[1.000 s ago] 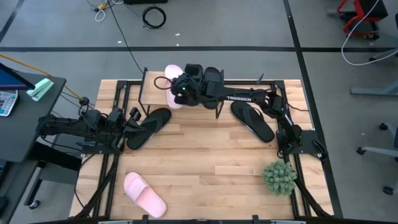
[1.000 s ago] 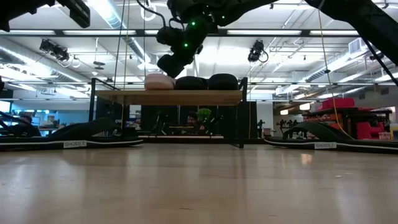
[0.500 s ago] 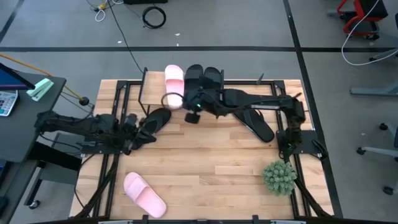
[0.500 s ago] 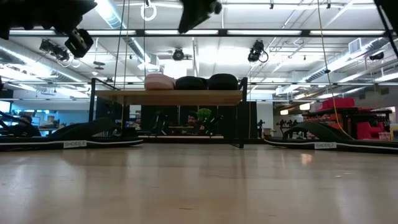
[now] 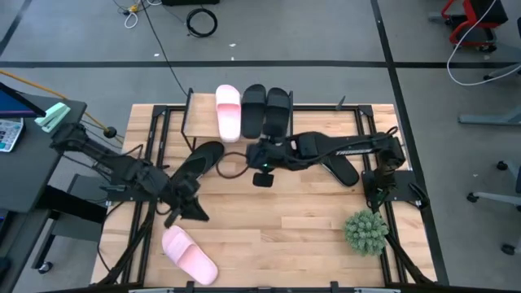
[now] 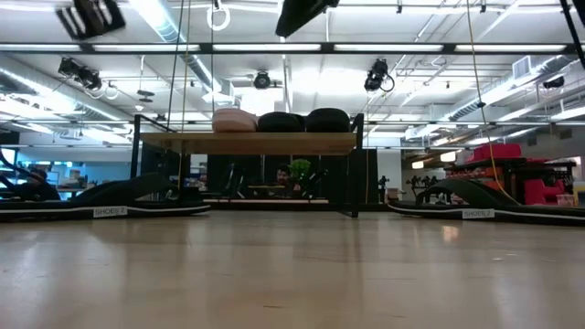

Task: Pick and place slides into the shelf
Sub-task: Put the pink slipper on the shelf

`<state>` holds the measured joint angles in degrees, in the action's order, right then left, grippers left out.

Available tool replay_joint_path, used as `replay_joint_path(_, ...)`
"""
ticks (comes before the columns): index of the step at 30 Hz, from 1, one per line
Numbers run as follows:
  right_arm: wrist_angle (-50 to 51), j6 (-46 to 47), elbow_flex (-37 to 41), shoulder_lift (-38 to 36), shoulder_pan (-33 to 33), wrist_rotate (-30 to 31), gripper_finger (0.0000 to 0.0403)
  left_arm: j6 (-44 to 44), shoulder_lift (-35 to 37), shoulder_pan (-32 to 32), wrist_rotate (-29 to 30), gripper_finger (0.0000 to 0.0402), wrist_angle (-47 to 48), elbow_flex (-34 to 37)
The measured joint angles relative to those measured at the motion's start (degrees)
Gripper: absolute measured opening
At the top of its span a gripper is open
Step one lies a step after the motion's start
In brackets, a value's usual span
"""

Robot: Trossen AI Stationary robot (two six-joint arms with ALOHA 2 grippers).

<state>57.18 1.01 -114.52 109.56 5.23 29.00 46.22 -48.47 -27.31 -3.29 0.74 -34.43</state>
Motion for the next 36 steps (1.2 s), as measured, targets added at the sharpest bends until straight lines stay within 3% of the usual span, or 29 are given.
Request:
replay_joint_path(4, 0.27, 0.19, 0.64, 1.02, -0.07, -0.63, 0.0114, 3.55, -10.18, -4.75, 2.89, 0.0005, 9.90, -10.24)
replay_joint_path(8, 0.60, 0.47, 2.30, 1.49, -0.07, -0.61, 0.0114, 11.13, -21.71, -9.10, 9.21, 0.0009, 28.06, -20.59)
replay_joint_path(10, 0.81, 0.47, 3.47, 1.46, -0.04, -0.64, 0.0114, 16.24, -27.53, -10.75, 9.70, 0.0013, 36.07, -25.14)
replay_joint_path(20, 3.53, 4.15, 7.29, 1.00, 0.87, -0.70, 0.0112, 33.18, -48.48, -15.49, 12.55, 0.0006, 51.15, -42.31)
replay_joint_path(24, 3.57, 4.43, 8.97, 0.96, 1.28, -0.67, 0.0112, 39.92, -54.17, -16.99, 12.05, 0.0019, 56.83, -46.23)
replay_joint_path(28, 3.91, 4.42, 10.81, 0.98, 1.39, -0.90, 0.0112, 44.36, -58.51, -18.31, 5.59, 0.0032, 60.38, -47.43)
replay_joint_path(36, 4.34, 2.79, 12.81, 1.01, 1.45, -0.87, 0.0112, 48.99, -60.99, -17.82, 2.18, 0.0050, 61.19, -47.43)
